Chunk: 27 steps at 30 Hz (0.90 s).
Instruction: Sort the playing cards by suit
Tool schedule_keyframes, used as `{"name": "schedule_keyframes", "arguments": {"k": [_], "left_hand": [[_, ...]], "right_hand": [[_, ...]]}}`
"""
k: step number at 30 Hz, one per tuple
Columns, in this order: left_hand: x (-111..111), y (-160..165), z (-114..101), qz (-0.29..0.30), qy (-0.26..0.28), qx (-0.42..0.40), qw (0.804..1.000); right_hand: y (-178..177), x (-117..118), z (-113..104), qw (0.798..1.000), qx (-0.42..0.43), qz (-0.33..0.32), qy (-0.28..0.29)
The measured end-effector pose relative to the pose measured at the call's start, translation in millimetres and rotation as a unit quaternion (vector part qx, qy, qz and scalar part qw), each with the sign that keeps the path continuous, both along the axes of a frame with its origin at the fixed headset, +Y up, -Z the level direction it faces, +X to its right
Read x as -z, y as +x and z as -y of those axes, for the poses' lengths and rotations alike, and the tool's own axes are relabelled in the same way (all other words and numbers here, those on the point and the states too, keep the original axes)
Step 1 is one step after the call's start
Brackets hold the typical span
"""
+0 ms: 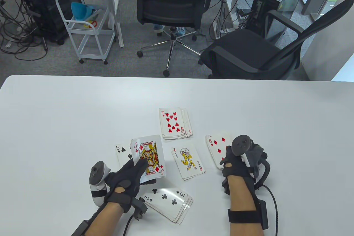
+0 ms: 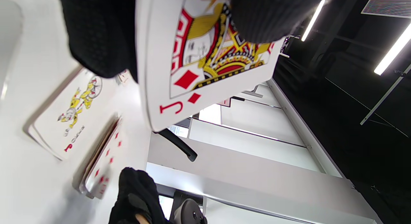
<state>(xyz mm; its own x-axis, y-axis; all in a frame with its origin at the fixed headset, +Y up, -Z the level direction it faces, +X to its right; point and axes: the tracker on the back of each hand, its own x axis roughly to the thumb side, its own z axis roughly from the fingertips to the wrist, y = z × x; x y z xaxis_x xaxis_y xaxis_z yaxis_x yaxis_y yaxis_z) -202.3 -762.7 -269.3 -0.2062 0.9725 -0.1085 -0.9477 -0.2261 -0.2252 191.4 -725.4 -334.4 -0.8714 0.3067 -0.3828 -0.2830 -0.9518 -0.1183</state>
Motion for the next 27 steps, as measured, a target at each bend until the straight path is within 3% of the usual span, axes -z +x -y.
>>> {"name": "schedule_keyframes", "arguments": {"k": [5, 10, 12, 14, 15, 17, 22, 27], "left_hand": [[0, 1, 1, 0.001, -0.002, 0.001, 1.0], [-1, 1, 1, 0.001, -0.003, 0.003, 1.0], [-1, 1, 2, 0.001, -0.005, 0.006, 1.0], [-1, 0, 1, 0.001, -0.005, 0.008, 1.0], [-1, 0, 1, 0.0, -0.004, 0.008, 1.0], [-1, 0, 1, -0.004, -0.002, 0.012, 1.0], [-1, -1, 1, -0.01, 0.001, 0.021, 1.0], [-1, -1, 1, -0.011, 0.003, 0.025, 1.0]], "right_hand": [[-27, -9, -14, 0.997, 0.025, -0.061, 0.049], [-70, -22, -25, 0.976, 0.094, -0.168, 0.102], [-88, -28, -28, 0.958, 0.134, -0.219, 0.131], [-106, -31, -29, 0.916, 0.205, -0.304, 0.161], [-114, -33, -27, 0.899, 0.241, -0.328, 0.16], [-129, -38, -23, 0.884, 0.287, -0.341, 0.14], [-152, -47, -17, 0.893, 0.227, -0.369, 0.121], [-164, -51, -14, 0.886, 0.219, -0.398, 0.093]]}}
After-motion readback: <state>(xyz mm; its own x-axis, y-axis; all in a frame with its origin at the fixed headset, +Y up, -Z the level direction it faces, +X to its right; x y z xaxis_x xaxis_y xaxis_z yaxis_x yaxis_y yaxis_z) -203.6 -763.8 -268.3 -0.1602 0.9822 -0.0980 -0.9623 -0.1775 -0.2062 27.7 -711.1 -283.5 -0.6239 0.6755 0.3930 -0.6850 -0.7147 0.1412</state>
